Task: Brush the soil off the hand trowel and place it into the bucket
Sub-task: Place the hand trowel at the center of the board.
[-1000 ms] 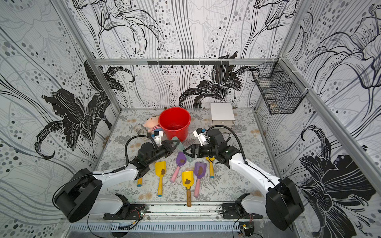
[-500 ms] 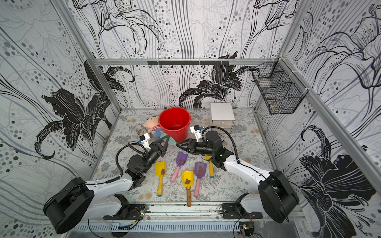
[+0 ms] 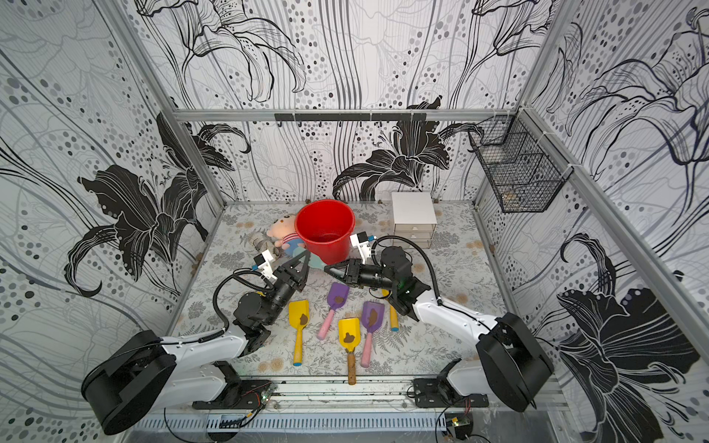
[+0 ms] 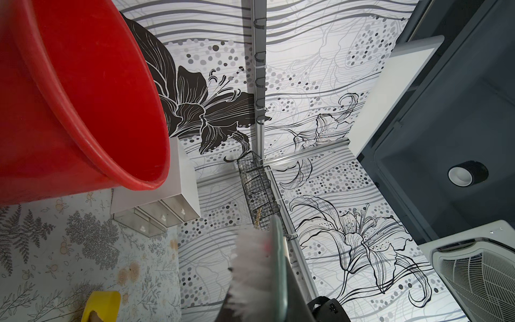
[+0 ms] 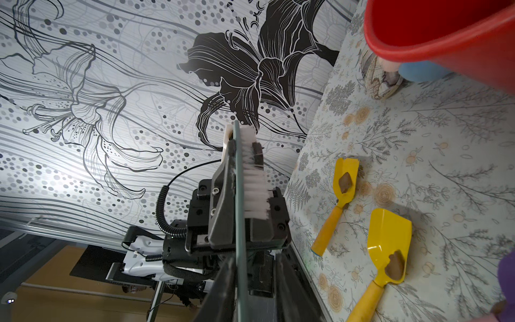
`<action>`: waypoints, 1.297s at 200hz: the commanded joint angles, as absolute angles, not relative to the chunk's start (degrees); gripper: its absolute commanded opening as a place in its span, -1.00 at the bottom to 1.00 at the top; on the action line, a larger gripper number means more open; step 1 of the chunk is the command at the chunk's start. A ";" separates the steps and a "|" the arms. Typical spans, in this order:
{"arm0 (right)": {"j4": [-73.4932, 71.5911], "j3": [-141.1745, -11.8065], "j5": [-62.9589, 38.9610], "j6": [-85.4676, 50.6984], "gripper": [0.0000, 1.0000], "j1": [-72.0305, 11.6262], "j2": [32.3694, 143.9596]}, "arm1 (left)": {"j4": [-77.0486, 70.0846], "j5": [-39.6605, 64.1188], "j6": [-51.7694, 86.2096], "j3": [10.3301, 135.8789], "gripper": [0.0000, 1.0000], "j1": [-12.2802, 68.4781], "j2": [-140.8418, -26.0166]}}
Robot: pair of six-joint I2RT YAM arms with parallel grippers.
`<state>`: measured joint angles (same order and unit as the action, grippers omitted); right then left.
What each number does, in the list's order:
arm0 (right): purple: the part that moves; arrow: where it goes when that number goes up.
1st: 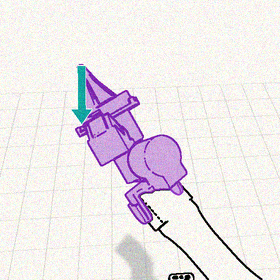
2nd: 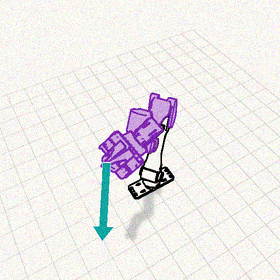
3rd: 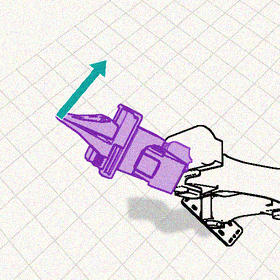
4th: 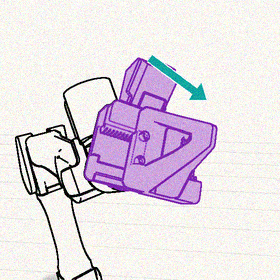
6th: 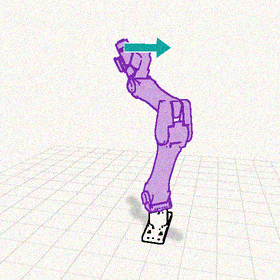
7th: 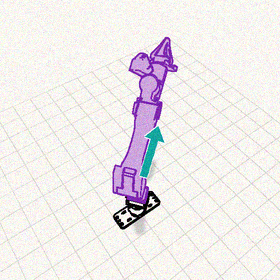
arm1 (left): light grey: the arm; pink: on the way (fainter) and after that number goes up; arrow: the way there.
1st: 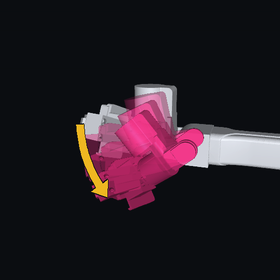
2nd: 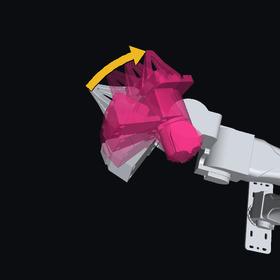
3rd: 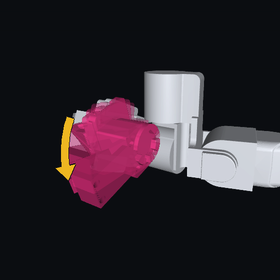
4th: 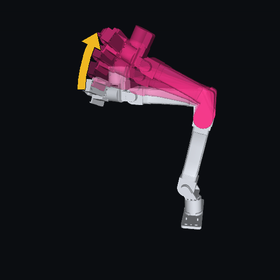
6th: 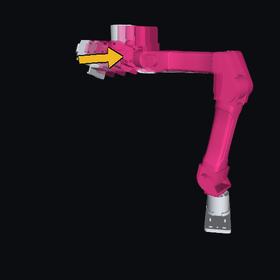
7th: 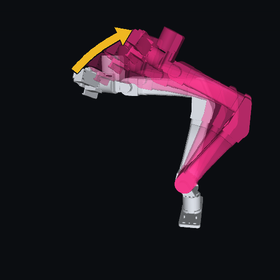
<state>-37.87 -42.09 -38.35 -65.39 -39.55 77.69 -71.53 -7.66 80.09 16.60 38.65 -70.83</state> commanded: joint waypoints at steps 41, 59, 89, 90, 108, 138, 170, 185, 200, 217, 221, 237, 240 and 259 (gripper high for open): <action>-42.44 -40.67 -36.20 -66.83 -0.61 -40.55 77.88 | -76.61 -9.65 79.10 15.12 -0.70 39.27 -71.71; -42.38 -40.53 -35.64 -66.84 -0.57 -40.55 77.61 | -76.96 -9.91 79.01 14.86 -0.70 39.50 -71.78; -42.61 -40.77 -35.90 -66.84 -0.70 -40.56 77.78 | -77.08 -10.32 78.90 14.59 -0.69 39.68 -71.91; -42.62 -40.78 -35.92 -66.86 -0.71 -40.54 77.78 | -77.08 -10.35 78.91 14.59 -0.69 39.66 -71.94; -42.87 -40.65 -36.09 -66.76 -0.87 -40.53 77.54 | -77.26 -10.38 78.75 14.59 -0.68 39.68 -71.99; -39.05 -40.52 -35.06 -64.15 -1.00 -40.33 75.35 | -76.99 -10.91 78.41 13.68 -0.41 39.68 -72.12; -27.36 -41.53 -34.55 -58.88 -1.00 -35.73 70.75 | -69.34 -10.75 75.14 10.32 0.22 39.67 -68.97; -22.68 -41.59 -35.42 -57.51 -1.00 -31.25 68.21 | -53.36 -8.37 70.88 10.47 0.30 39.77 -63.09; -16.28 -42.43 -36.03 -54.96 -1.00 -26.44 65.56 | -24.37 -9.93 62.18 16.86 0.33 42.63 -55.51; -9.65 -43.72 -35.95 -51.91 -1.00 -21.81 63.16 | 0.17 -21.66 50.95 24.01 0.38 51.62 -51.27; -8.80 -43.76 -35.99 -51.52 -1.00 -20.81 62.79 | 3.75 -23.05 49.50 25.13 0.39 52.89 -51.15; -7.09 -43.68 -36.44 -50.91 -1.00 -17.66 62.43 | 14.55 -22.02 46.95 28.73 0.41 54.26 -53.33; -6.84 -43.64 -36.59 -50.84 -1.00 -17.17 62.53 | 15.67 -21.28 46.77 29.13 0.41 54.34 -54.41; -6.03 -43.40 -37.10 -50.61 -1.00 -15.10 63.19 | 21.97 -16.83 44.11 34.19 0.42 55.35 -63.06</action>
<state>-11.22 -42.06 -35.68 -53.45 -17.15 63.07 -1.10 -17.30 52.90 29.89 54.26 -55.05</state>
